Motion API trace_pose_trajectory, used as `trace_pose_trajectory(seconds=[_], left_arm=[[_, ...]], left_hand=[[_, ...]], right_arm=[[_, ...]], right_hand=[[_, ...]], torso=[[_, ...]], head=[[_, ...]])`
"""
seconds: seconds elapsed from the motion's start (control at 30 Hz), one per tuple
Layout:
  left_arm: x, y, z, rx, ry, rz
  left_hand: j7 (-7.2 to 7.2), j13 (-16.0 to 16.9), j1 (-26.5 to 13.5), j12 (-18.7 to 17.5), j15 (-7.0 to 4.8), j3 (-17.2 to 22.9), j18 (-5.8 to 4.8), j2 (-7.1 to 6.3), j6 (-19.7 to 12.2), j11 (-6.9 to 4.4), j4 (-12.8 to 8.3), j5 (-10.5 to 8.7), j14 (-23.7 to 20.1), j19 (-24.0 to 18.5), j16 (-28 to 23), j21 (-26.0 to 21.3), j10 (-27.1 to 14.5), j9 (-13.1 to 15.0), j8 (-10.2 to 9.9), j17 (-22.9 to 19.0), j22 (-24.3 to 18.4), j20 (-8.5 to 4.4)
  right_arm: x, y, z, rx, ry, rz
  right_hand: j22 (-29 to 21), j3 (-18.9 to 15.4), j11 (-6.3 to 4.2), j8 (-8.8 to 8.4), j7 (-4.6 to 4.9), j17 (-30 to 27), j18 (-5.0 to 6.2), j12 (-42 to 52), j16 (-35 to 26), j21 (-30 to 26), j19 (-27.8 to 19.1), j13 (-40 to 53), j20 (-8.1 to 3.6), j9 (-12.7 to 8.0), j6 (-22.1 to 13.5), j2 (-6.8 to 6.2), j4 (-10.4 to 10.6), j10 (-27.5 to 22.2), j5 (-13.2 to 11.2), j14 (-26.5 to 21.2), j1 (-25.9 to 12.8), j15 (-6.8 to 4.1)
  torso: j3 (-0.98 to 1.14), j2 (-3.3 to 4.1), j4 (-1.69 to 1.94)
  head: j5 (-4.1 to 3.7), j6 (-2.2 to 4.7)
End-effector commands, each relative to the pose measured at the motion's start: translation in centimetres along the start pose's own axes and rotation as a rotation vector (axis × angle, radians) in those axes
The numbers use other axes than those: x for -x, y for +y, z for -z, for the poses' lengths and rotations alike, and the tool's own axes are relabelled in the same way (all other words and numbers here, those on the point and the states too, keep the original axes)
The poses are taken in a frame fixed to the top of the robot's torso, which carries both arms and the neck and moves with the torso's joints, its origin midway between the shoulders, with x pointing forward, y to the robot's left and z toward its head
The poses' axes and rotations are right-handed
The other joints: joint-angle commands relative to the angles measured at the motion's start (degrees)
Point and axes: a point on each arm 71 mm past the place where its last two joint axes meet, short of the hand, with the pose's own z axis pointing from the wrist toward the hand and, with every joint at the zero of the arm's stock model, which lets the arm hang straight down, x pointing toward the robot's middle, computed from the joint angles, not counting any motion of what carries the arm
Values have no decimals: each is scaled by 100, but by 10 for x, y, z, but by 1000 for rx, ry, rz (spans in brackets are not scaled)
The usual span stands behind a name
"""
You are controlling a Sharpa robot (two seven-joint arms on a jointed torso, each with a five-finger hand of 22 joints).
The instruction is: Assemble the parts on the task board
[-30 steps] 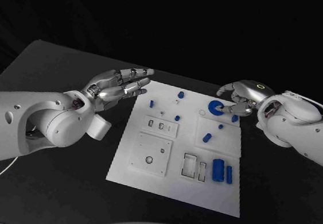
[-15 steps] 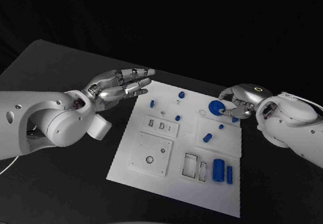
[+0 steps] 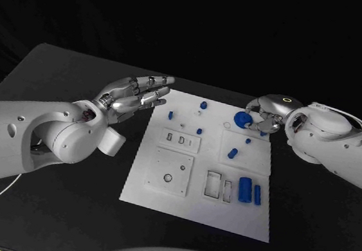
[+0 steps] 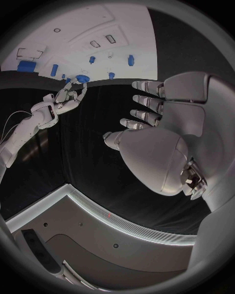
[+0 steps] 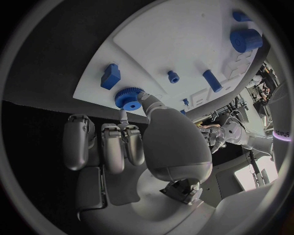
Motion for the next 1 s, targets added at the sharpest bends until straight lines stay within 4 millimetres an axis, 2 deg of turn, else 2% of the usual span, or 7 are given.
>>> trace_pose_trajectory(seconds=[0.03, 0.17, 0.27, 0.43, 0.57, 0.77, 1.0], left_arm=[[-3, -1, -1, -7, 25, 4], [-3, -1, -1, -6, 27, 5], [-4, -1, 0, -4, 29, 6], [-4, -1, 0, -1, 30, 6], [-4, 0, 0, 0, 30, 6], [-4, 0, -1, 2, 31, 6], [-3, 0, -1, 5, 31, 6]], left_hand=[[55, 5, 72, 17, 27, 35, -66, 7, 4, 35, -2, 33, 0, 58, 38, 37, 12, 6, 30, 5, 7, 1], [55, 5, 72, 17, 27, 35, -66, 7, 4, 35, -2, 33, 0, 58, 38, 37, 12, 6, 30, 5, 7, 1], [61, 5, 76, 20, 33, 39, -72, 7, 2, 42, -2, 35, 3, 63, 48, 41, 17, 6, 31, 5, 9, 1], [65, 6, 79, 24, 38, 42, -76, 7, 4, 47, -2, 36, 5, 66, 54, 44, 21, 6, 33, 6, 10, 1], [67, 6, 82, 27, 40, 45, -79, 7, 6, 50, -3, 38, 6, 68, 57, 45, 24, 7, 34, 6, 10, 2], [72, 6, 89, 27, 44, 50, -84, 7, 6, 55, -6, 42, 7, 72, 61, 48, 26, 7, 35, 6, 11, 2], [75, 5, 96, 26, 47, 56, -88, 7, 4, 58, -9, 46, 8, 73, 65, 50, 28, 6, 35, 6, 11, 2]], right_arm=[[-3, 0, -1, -8, 25, 23], [-3, 1, -3, -5, 24, 24], [-4, 2, -4, -5, 18, 24], [-5, 1, -6, -11, 13, 23], [-6, 0, -7, -14, 12, 21], [-8, 2, -9, -15, 15, 22], [-8, 2, -9, -11, -8, 20]], right_hand=[[1032, 37, 43, 63, -26, 1507, -16, 21, 19, -63, -69, 1506, 11, 49, -5, 11, -32, 606, 29, 607, -19, 43], [1024, 86, 32, 118, -37, 1507, -7, 21, 19, -110, -96, 1506, 5, 127, 79, 23, -58, 606, 258, 607, -21, 33], [1021, 104, 25, 150, -46, 1507, -3, 21, 19, -131, -106, 1506, 1, 160, 145, 30, -58, 606, 301, 607, -39, 26], [1014, 84, 9, 163, -64, 1507, 6, 21, 19, -183, -127, 1506, -11, 215, 218, 56, 28, 606, -15, 607, -201, 11], [1013, 92, -1, 189, -79, 1507, 10, 21, 19, -209, -135, 1506, -19, 248, 310, 99, 58, 606, -121, 607, -253, 2], [1015, 133, -46, 312, -138, 1507, 15, 21, 19, -239, -136, 1506, -48, 350, 605, 107, -14, 606, -115, 607, -197, -29], [1013, 160, -113, 445, -221, 1507, 22, 21, 19, -280, -145, 1506, -97, 524, 823, 108, -67, 606, 75, 607, -186, -85]], torso=[[1, -1, -4], [0, 0, -2], [0, 2, 0], [-1, 1, -2], [0, 1, -2], [-1, 2, -1], [0, -4, -5]], head=[[-5, -17], [-5, -27], [-3, -35], [4, -61], [5, -68], [8, -86], [12, -106]])
